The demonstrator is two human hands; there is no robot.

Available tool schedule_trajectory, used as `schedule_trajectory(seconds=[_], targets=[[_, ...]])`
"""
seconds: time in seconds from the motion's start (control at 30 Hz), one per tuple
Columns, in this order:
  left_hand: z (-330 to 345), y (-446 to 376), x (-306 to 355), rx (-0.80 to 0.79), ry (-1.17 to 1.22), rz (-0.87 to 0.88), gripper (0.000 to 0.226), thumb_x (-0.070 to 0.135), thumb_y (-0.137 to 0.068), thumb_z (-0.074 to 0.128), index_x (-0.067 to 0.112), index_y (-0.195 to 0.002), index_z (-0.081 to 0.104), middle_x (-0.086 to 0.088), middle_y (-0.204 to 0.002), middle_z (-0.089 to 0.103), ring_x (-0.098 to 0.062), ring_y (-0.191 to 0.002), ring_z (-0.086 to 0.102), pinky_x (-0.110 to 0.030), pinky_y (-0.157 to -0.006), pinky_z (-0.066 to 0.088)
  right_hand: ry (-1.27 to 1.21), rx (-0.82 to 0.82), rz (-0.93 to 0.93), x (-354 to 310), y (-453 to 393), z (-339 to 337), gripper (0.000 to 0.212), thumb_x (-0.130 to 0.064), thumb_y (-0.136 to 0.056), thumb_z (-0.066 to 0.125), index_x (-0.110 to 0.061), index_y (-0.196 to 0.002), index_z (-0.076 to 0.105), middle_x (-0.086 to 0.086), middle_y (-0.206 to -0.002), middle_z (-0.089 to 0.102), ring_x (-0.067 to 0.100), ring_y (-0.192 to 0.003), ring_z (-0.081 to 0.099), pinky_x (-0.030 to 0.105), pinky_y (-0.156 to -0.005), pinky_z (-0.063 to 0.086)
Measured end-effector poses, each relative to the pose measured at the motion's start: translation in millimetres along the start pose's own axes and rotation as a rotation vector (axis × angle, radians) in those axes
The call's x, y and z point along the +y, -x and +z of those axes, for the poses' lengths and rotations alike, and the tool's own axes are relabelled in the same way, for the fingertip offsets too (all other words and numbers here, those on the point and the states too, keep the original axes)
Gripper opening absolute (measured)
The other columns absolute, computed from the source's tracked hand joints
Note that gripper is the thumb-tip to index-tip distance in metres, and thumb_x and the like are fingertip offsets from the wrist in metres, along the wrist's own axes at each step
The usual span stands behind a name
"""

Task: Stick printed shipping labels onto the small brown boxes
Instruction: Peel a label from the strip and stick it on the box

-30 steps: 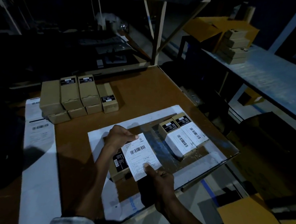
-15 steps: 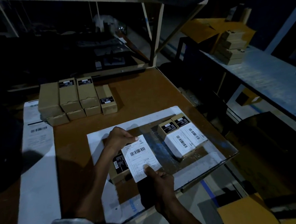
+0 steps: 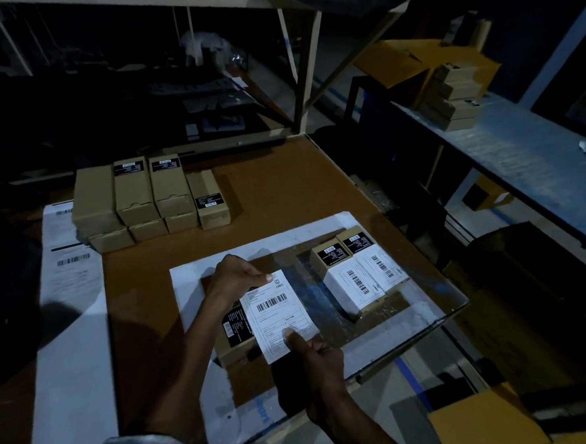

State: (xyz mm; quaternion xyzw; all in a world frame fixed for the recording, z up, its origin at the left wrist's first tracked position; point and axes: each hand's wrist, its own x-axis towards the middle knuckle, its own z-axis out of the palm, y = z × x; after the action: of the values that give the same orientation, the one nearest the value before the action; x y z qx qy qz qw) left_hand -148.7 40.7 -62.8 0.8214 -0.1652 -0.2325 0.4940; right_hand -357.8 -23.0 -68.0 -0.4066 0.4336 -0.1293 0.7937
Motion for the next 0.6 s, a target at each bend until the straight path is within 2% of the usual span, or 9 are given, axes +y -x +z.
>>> schedule_trajectory(seconds=[0.07, 0.13, 0.2, 0.27, 0.3, 0.37, 0.43, 0.53, 0.6], targets=[[-0.5, 0.3, 0.1, 0.002, -0.001, 0.001, 0.013, 0.020, -0.072, 0.089, 0.011, -0.074, 0.081, -0.004, -0.071, 0.076, -0.021, -0.073, 0.073, -0.039, -0.078, 0.057, -0.005, -0.016, -0.005, -1.0, 0.9, 0.6, 0.035, -0.012, -0.085, 0.078, 0.016, -0.098, 0.063, 0.052, -0.111, 0.047, 0.034, -0.078, 0.057, 0.033, -0.052, 0.048], [-0.8, -0.5, -1.1, 0.005, -0.003, 0.003, 0.012, 0.021, -0.071, 0.089, 0.012, -0.073, 0.081, -0.003, -0.070, 0.076, -0.020, -0.073, 0.073, -0.038, -0.078, 0.057, -0.017, -0.015, 0.002, 0.7, 0.0, -0.8, 0.041, -0.011, -0.086, 0.077, 0.023, -0.099, 0.059, 0.054, -0.109, 0.045, 0.032, -0.076, 0.055, 0.031, -0.052, 0.046], [-0.8, -0.1, -0.9, 0.007, 0.004, 0.010, 0.012, 0.020, -0.070, 0.090, 0.012, -0.071, 0.081, -0.004, -0.070, 0.075, -0.022, -0.074, 0.073, -0.038, -0.077, 0.057, -0.043, -0.026, 0.009, 1.4, -0.6, -2.2, 0.047, -0.011, -0.086, 0.077, 0.028, -0.100, 0.055, 0.053, -0.096, 0.055, 0.031, -0.077, 0.054, 0.030, -0.053, 0.045], [0.4, -0.4, -1.8, 0.010, 0.016, 0.007, 0.012, 0.020, -0.070, 0.090, 0.011, -0.070, 0.081, -0.005, -0.070, 0.075, -0.023, -0.074, 0.073, -0.039, -0.077, 0.057, -0.051, -0.055, 0.015, 0.1, 0.0, -0.8, 0.032, -0.012, -0.084, 0.078, 0.014, -0.095, 0.063, 0.033, -0.087, 0.057, 0.029, -0.076, 0.053, 0.030, -0.054, 0.043], [0.8, -0.3, -2.0, 0.009, 0.014, 0.002, 0.013, 0.020, -0.071, 0.089, 0.011, -0.071, 0.081, -0.005, -0.070, 0.075, -0.023, -0.074, 0.073, -0.038, -0.077, 0.057, -0.043, -0.058, 0.012, -0.4, 0.0, 0.0, 0.026, -0.012, -0.084, 0.078, 0.006, -0.095, 0.063, 0.028, -0.086, 0.055, 0.028, -0.074, 0.054, 0.029, -0.053, 0.044], [1.1, 0.2, -1.7, 0.008, 0.005, -0.010, 0.014, 0.021, -0.071, 0.089, 0.010, -0.073, 0.081, -0.004, -0.071, 0.076, -0.022, -0.075, 0.073, -0.037, -0.077, 0.057, -0.039, -0.052, 0.004, 0.1, -0.8, 0.0, 0.021, -0.011, -0.085, 0.077, 0.002, -0.094, 0.063, 0.025, -0.084, 0.056, 0.025, -0.068, 0.055, 0.029, -0.052, 0.044], [1.5, -1.4, -3.8, 0.011, 0.016, -0.012, 0.013, 0.021, -0.071, 0.089, 0.011, -0.071, 0.081, -0.004, -0.071, 0.076, -0.023, -0.075, 0.073, -0.040, -0.079, 0.058, -0.044, -0.058, 0.006, -0.4, -0.3, -0.2, 0.019, -0.009, -0.085, 0.077, 0.006, -0.091, 0.066, 0.025, -0.082, 0.058, 0.024, -0.064, 0.056, 0.029, -0.052, 0.045], [1.3, -1.3, -3.6, 0.002, -0.001, -0.014, 0.013, 0.022, -0.072, 0.089, 0.012, -0.072, 0.081, -0.002, -0.071, 0.076, -0.020, -0.074, 0.073, -0.041, -0.079, 0.057, -0.049, -0.064, 0.006, -1.6, 0.7, -0.7, 0.018, -0.007, -0.088, 0.074, 0.010, -0.093, 0.070, 0.026, -0.082, 0.066, 0.028, -0.068, 0.060, 0.030, -0.053, 0.048], [0.8, -1.3, -3.6, -0.002, 0.006, -0.014, 0.014, 0.023, -0.072, 0.089, 0.012, -0.074, 0.081, -0.002, -0.072, 0.076, -0.020, -0.075, 0.074, -0.042, -0.080, 0.057, -0.040, -0.049, -0.005, -1.1, 0.1, -1.3, 0.025, -0.007, -0.087, 0.075, 0.015, -0.096, 0.068, 0.028, -0.085, 0.069, 0.033, -0.070, 0.062, 0.033, -0.054, 0.049]])
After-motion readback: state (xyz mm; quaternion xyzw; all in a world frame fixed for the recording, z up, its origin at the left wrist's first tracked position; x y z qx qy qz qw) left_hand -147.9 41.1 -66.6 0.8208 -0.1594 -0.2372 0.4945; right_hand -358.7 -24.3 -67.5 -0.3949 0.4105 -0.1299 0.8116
